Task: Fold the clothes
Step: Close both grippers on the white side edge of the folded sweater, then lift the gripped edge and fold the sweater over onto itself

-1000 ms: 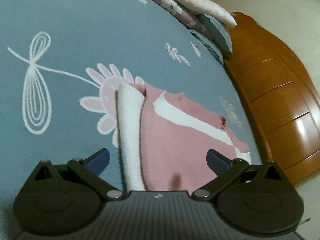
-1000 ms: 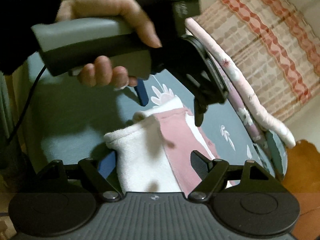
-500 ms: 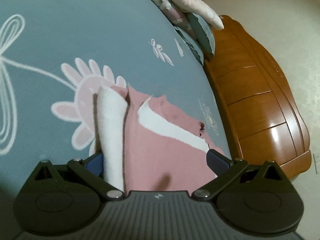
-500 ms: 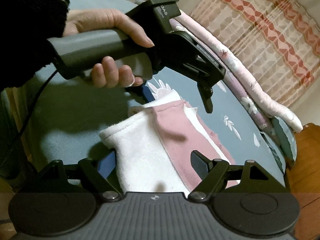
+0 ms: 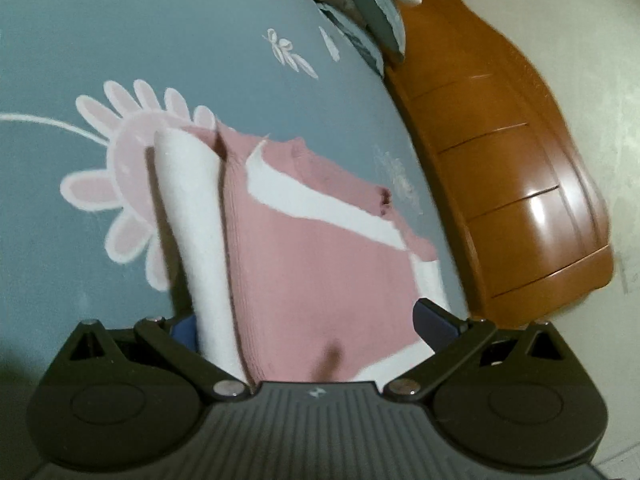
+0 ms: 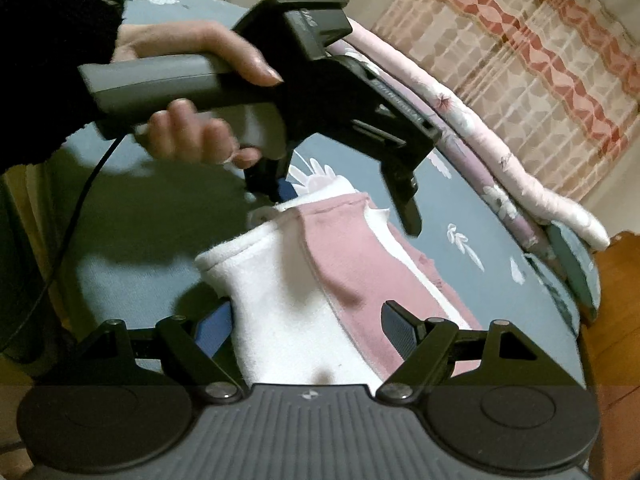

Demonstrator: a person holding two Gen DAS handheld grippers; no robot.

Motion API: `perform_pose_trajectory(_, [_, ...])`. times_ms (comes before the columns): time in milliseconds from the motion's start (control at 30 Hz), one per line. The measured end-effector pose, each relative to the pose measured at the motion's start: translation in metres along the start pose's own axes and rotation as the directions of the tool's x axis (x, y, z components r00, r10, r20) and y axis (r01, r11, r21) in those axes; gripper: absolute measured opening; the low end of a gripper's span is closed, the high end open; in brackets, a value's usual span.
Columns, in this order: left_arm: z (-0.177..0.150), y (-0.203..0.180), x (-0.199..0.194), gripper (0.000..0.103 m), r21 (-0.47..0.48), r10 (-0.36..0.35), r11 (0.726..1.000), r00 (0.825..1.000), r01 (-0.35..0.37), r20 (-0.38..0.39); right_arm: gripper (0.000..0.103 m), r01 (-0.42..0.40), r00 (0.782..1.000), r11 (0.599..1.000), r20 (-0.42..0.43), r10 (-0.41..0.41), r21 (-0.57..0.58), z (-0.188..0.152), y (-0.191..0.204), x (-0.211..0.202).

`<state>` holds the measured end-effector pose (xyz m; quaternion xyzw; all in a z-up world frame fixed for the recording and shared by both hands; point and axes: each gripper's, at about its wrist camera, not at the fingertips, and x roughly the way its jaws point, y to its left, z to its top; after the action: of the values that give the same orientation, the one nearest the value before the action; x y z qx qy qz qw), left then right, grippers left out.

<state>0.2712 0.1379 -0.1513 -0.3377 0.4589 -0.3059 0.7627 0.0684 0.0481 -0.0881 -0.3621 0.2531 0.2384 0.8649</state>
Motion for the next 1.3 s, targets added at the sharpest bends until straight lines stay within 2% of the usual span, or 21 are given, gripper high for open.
perform_pose_trajectory(233, [0.026,0.007,0.015,0.102,-0.027,-0.046,0.999,0.998,0.047,0.051,0.083,-0.010,1.000,1.000,-0.002,0.010,-0.003,-0.001,0.003,0.001])
perform_pose_trajectory(333, [0.021,0.006,0.015,0.100,0.008,-0.057,0.998,0.998,0.057,0.040,0.083,-0.008,1.000,1.000,0.000,0.008,-0.003,-0.002,0.003,-0.001])
perform_pose_trajectory(433, [0.015,0.002,0.016,0.092,0.074,-0.030,0.997,0.999,0.028,0.036,0.083,-0.004,1.000,1.000,0.002,0.004,0.002,-0.002,0.002,-0.003])
perform_pose_trajectory(500, [0.010,-0.002,0.016,0.091,0.117,-0.008,0.993,0.999,0.003,0.038,0.083,-0.005,1.000,1.000,0.000,0.005,0.000,-0.002,0.003,-0.003])
perform_pose_trajectory(600, [0.006,-0.005,0.013,0.080,0.152,0.031,0.988,0.998,-0.040,0.059,0.083,-0.002,1.000,1.000,0.000,0.002,-0.018,-0.001,0.008,-0.003])
perform_pose_trajectory(633, [0.005,-0.006,0.012,0.070,0.159,0.045,0.986,0.997,-0.055,0.067,0.083,-0.003,1.000,1.000,0.001,0.003,-0.027,-0.001,0.010,-0.004])
perform_pose_trajectory(667, [0.005,-0.005,0.011,0.056,0.155,0.062,0.985,0.995,-0.073,0.076,0.083,-0.004,1.000,0.999,0.002,0.004,-0.035,-0.001,0.012,-0.005])
perform_pose_trajectory(700, [0.007,-0.003,0.011,0.046,0.140,0.085,0.985,0.993,-0.096,0.085,0.083,0.001,1.000,0.999,0.001,-0.001,-0.051,0.000,0.015,-0.004])
perform_pose_trajectory(733, [0.008,0.001,0.010,0.025,0.115,0.103,0.987,0.990,-0.114,0.091,0.083,0.011,1.000,0.997,-0.002,-0.012,-0.073,0.000,0.019,-0.003])
perform_pose_trajectory(800, [0.010,0.006,0.009,0.021,0.076,0.128,0.988,0.987,-0.135,0.098,0.083,0.032,0.999,0.993,-0.006,-0.033,-0.116,0.001,0.028,-0.002])
perform_pose_trajectory(967, [0.010,0.000,0.011,0.021,0.089,0.159,0.982,0.982,-0.168,0.105,0.082,0.081,0.996,0.971,-0.015,-0.086,-0.223,0.003,0.049,0.003])
perform_pose_trajectory(1100, [0.010,0.005,0.010,0.021,0.060,0.141,0.987,0.985,-0.147,0.105,0.067,0.132,0.989,0.939,-0.014,-0.144,-0.316,0.005,0.066,0.012])
perform_pose_trajectory(1200, [0.010,0.009,0.011,0.021,0.040,0.128,0.990,0.986,-0.133,0.105,0.062,0.166,0.983,0.916,-0.008,-0.182,-0.366,0.006,0.073,0.022])
perform_pose_trajectory(1267, [0.011,0.009,0.012,0.021,0.033,0.127,0.991,0.986,-0.131,0.106,0.049,0.154,0.985,0.912,-0.016,-0.173,-0.381,0.007,0.077,0.024])
perform_pose_trajectory(1300, [0.011,0.009,0.012,0.021,0.030,0.126,0.991,0.986,-0.130,0.106,0.033,0.138,0.987,0.918,-0.024,-0.158,-0.373,0.006,0.077,0.023])
